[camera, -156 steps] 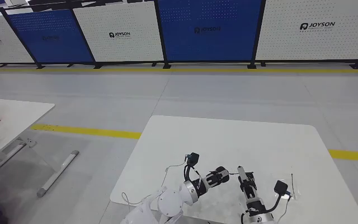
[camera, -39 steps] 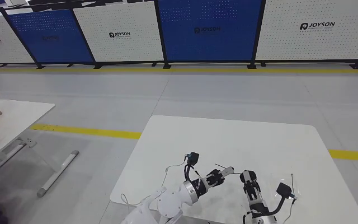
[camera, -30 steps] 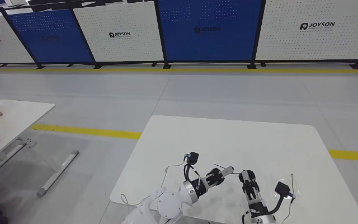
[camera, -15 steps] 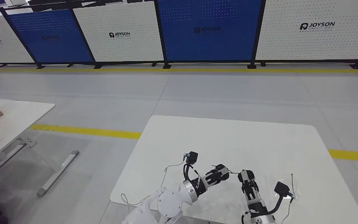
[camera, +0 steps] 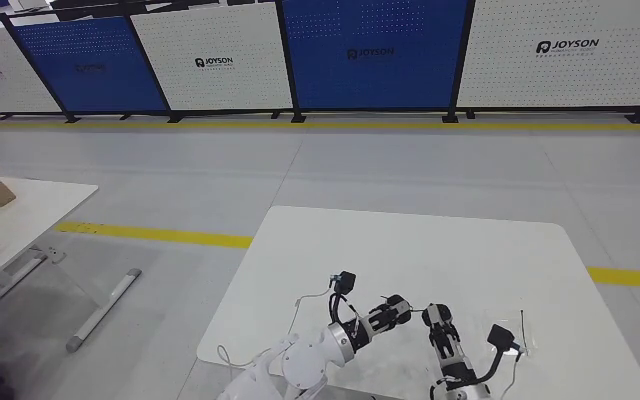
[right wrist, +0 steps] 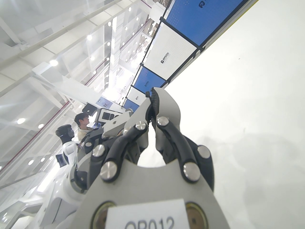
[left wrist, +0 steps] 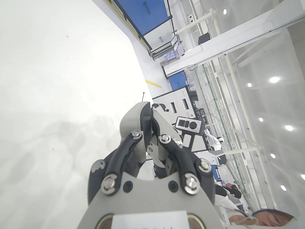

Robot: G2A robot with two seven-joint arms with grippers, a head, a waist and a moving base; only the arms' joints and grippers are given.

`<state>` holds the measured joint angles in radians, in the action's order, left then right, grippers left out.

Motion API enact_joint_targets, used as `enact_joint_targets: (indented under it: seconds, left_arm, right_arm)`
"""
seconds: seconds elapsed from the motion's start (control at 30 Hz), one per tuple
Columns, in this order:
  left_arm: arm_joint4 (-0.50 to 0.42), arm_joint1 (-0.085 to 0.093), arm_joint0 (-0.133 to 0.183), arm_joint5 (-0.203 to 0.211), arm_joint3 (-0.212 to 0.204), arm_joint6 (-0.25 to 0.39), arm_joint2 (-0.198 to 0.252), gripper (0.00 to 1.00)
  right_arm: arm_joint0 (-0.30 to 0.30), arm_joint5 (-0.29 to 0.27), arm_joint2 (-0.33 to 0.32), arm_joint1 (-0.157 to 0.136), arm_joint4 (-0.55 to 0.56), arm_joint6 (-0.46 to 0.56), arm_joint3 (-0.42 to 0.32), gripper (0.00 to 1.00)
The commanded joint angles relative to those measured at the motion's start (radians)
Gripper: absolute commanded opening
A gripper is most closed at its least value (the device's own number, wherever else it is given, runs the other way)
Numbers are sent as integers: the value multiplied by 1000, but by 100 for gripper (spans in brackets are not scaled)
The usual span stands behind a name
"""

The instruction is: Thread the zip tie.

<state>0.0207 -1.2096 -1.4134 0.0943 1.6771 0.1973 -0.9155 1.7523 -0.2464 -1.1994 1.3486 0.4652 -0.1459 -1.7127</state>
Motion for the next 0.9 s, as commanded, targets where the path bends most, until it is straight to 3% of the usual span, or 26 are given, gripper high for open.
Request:
enact_joint_targets:
  seconds: [0.0,0.1,0.3,0.53,0.67,0.87]
  left_arm:
    - [1,0,0,-2,1,-1,1,0]
    - [-8,-2,5,-25,-4,0,2,0]
    - [-19,-4,8,-26,-10,-4,3,0]
    - [-26,-6,6,-36,-7,-17,2,0]
    - [-27,-7,6,-38,-7,-18,2,0]
    - [-31,-7,3,-34,-8,-22,0,0]
  right_arm:
    - [1,0,1,0,2,3,-2,43]
    - [4,-11,0,0,-7,-3,-3,42]
    - [10,-21,-6,-2,-10,-6,-1,44]
    - [19,-29,-14,-3,-12,-11,-6,24]
    - [21,-32,-17,-4,-13,-13,-4,0]
    - [17,-28,-15,-3,-13,-17,-2,0]
